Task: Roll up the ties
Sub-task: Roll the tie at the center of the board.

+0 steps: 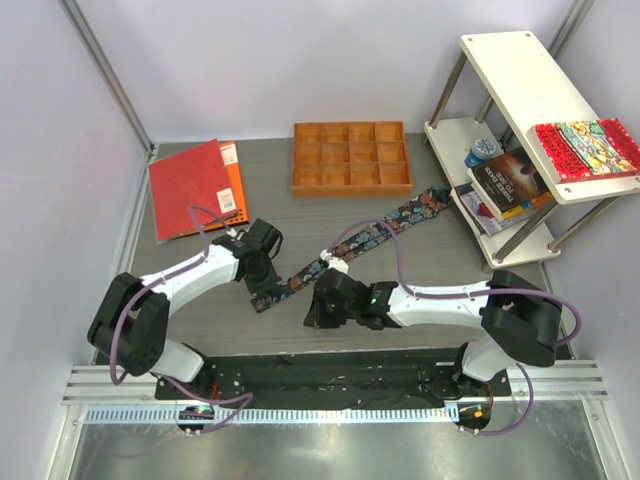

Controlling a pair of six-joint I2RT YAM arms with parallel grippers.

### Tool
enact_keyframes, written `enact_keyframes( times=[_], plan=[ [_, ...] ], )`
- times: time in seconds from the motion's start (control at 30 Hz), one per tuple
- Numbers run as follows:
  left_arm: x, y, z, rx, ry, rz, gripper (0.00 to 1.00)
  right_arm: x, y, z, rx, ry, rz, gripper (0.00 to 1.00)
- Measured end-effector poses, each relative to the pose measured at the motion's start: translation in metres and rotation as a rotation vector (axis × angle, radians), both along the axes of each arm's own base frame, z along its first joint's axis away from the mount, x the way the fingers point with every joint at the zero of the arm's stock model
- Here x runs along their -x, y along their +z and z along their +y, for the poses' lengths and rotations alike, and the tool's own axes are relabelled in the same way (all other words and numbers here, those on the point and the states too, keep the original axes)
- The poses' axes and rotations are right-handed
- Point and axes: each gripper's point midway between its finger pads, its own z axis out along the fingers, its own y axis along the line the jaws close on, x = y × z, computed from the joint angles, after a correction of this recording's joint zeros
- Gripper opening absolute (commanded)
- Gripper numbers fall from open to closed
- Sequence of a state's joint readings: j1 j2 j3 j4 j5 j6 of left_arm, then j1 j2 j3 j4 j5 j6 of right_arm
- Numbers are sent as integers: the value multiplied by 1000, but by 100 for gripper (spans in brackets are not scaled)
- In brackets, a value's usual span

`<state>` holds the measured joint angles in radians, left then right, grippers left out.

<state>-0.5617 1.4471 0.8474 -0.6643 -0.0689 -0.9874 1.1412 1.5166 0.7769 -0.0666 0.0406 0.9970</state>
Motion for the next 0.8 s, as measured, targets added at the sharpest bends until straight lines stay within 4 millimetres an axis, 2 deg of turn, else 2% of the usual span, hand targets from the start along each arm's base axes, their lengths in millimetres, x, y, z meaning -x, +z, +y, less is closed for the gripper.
enact_keyframes(
  times=[0.07,0.17,0.37,0.63,0.8],
  plan=[
    [-1,-2,0,-2,0,3,20,-1,2,1,0,3,-4,4],
    [-2,-1,-1,2,3,-2,34,-3,6,4,-8,6,-13,4],
    [-10,7,-6,15,3,-26,51,-11,21,14,-29,11,-36,4],
    [-22,25,-12,33,1,-64,67,-35,49,50,-78,18,-74,4],
    [-26,47,-8,48,7,-112,71,-49,57,67,-103,14,-77,3]
  ],
)
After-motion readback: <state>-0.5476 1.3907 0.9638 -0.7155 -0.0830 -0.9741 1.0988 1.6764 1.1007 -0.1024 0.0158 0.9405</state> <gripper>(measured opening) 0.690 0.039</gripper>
